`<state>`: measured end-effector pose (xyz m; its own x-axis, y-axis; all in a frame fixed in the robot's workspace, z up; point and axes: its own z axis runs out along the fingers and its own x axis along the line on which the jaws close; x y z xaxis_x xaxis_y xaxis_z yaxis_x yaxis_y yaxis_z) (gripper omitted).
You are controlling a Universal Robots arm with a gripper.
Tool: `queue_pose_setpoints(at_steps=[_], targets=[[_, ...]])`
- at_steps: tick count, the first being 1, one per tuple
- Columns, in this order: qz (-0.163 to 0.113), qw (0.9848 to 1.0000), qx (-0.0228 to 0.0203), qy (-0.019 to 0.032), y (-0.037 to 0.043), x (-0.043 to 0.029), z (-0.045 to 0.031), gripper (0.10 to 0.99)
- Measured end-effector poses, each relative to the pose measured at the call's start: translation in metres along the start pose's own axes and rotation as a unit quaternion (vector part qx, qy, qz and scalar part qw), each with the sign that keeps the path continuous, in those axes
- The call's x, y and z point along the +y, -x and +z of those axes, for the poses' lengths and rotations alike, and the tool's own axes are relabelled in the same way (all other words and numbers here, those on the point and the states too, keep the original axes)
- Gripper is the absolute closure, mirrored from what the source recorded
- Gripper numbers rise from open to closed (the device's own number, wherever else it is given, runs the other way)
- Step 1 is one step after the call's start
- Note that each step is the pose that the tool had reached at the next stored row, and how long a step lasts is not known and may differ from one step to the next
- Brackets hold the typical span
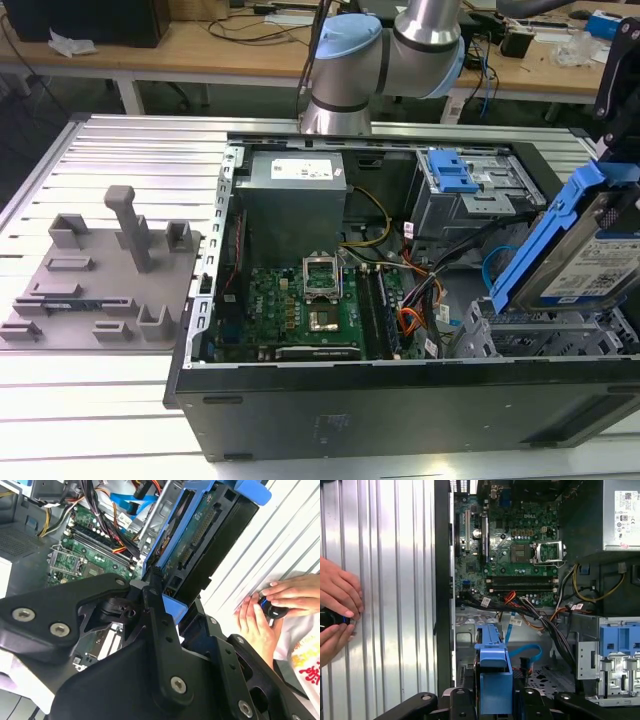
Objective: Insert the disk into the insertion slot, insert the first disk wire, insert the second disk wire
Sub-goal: 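Insert the disk into the insertion slot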
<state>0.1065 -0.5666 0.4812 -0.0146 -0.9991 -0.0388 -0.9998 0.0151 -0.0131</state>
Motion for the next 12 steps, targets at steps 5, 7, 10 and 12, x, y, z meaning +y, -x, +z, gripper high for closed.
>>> queue_pose_setpoints(at_steps=[5,7,10,12], targets=[[0.0,1.0,0.0004,0.0,0.0093,-0.0008,0.001,0.722],[0.001,1.0,0.0007,0.0,0.0104,-0.0018,0.0015,0.722],[0.001,1.0,0.0015,0.0007,0.0114,-0.0044,0.0023,0.722],[0.001,1.0,0.0024,0.0015,0.012,-0.0048,0.0036,0.722]])
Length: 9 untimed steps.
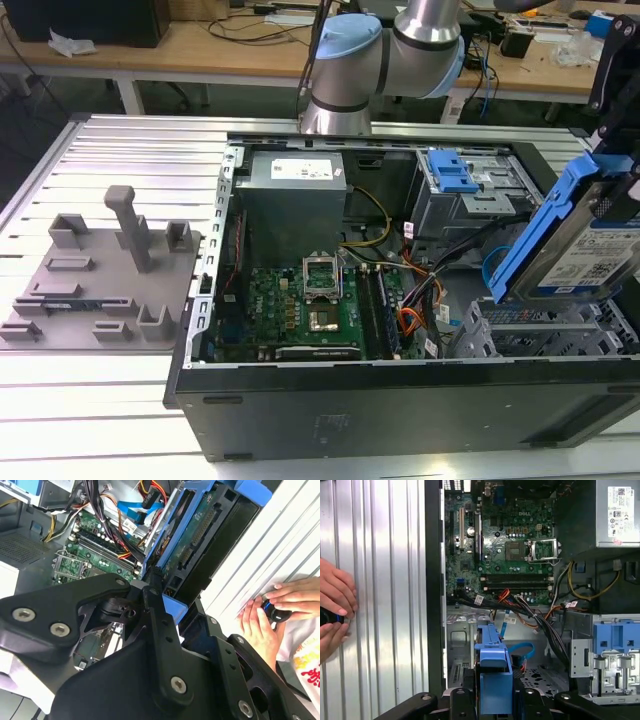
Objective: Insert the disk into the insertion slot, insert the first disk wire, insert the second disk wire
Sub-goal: 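Insert the disk into the insertion slot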
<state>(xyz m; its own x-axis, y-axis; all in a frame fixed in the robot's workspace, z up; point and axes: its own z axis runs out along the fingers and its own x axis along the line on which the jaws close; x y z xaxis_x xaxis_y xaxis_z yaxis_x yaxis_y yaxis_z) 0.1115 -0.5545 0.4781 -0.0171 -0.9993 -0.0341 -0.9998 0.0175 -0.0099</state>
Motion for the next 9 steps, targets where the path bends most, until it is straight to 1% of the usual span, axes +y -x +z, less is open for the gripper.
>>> queue_pose_setpoints(at_steps=[9], targets=[[0.0,1.0,0.0041,0.0051,0.0023,-0.0002,0.0065,0.722]])
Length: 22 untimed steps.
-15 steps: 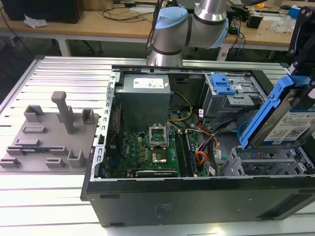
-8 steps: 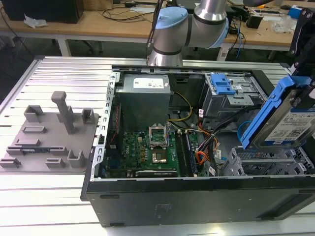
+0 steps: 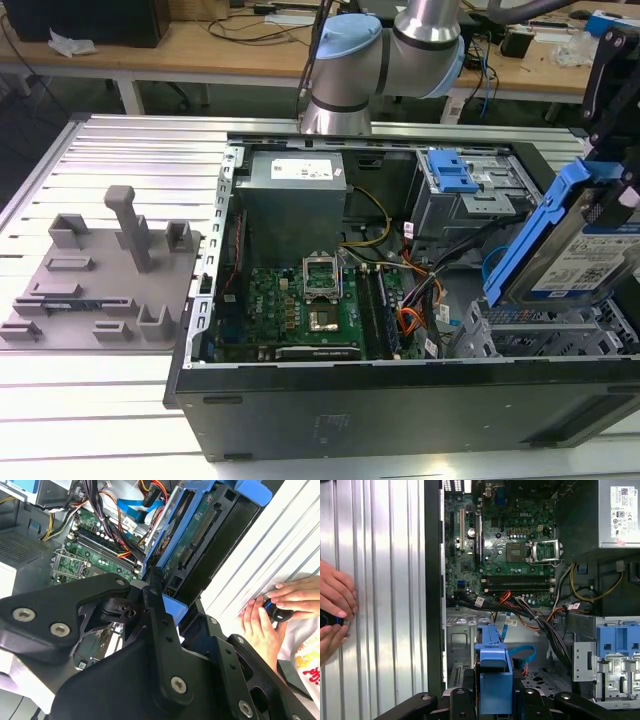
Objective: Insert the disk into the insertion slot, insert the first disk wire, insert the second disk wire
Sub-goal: 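Insert the disk into the insertion slot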
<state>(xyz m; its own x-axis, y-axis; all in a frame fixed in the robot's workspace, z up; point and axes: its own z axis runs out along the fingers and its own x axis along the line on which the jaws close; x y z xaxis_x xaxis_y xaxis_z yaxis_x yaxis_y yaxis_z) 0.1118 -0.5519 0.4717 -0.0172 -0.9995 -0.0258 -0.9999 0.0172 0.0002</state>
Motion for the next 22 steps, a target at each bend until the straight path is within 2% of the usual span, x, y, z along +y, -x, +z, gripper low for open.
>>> queue_pose_setpoints(at_steps=[12,22], targets=[[0.0,1.0,0.0011,0.0005,0.0004,-0.0015,0.0013,0.722],[0.0,1.0,0.0011,0.0007,0.0003,-0.004,0.0059,0.722]])
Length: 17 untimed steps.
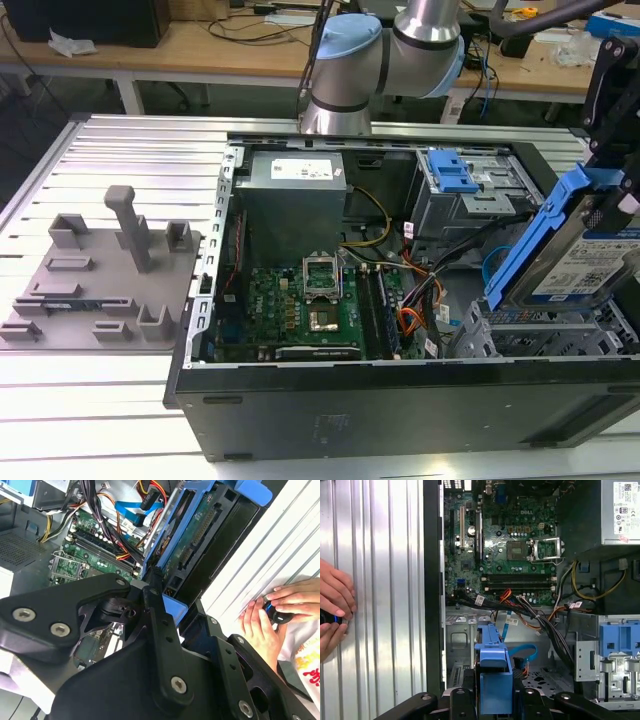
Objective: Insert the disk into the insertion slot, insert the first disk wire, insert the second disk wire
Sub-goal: 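Insert the disk into the insertion slot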
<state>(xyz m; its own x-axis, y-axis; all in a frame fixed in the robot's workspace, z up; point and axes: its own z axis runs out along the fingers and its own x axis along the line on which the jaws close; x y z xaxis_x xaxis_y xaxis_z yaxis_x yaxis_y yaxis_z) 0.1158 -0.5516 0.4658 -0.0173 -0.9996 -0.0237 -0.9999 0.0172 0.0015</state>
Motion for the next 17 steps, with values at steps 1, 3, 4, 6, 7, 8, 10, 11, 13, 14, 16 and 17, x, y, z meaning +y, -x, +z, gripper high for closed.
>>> queue_pose_setpoints(at_steps=[1,3,4,6,7,8,10,11,13,14,16,17], targets=[[0.0,1.0,0.0,0.0,0.0,0.0,0.0004,0.722],[0.0,1.0,0.0,0.0,-0.0001,0.0,0.0019,0.722],[0.0,1.0,0.0,0.0,-0.0001,0.0,0.0025,0.722],[0.0,1.0,0.0,0.0,-0.0001,-0.0001,0.0039,0.722],[0.0,1.0,0.0,0.0,-0.0001,-0.0001,0.0045,0.722],[0.0,1.0,0.0,0.0,-0.0001,-0.0002,0.0053,0.722],[0.0,1.0,0.0,0.0,-0.0002,-0.0002,0.0064,0.722],[0.0,1.0,0.0,0.0,-0.0002,-0.0002,0.0069,0.722],[0.0,1.0,0.0,0.0001,-0.0002,-0.0003,0.0083,0.722],[0.0,1.0,0.0,0.0001,-0.0002,-0.0003,0.0087,0.722],[0.0,1.0,0.0,0.0002,-0.0002,-0.0003,0.0099,0.722],[0.0,1.0,0.0001,0.0002,-0.0003,-0.0003,0.0119,0.722]])
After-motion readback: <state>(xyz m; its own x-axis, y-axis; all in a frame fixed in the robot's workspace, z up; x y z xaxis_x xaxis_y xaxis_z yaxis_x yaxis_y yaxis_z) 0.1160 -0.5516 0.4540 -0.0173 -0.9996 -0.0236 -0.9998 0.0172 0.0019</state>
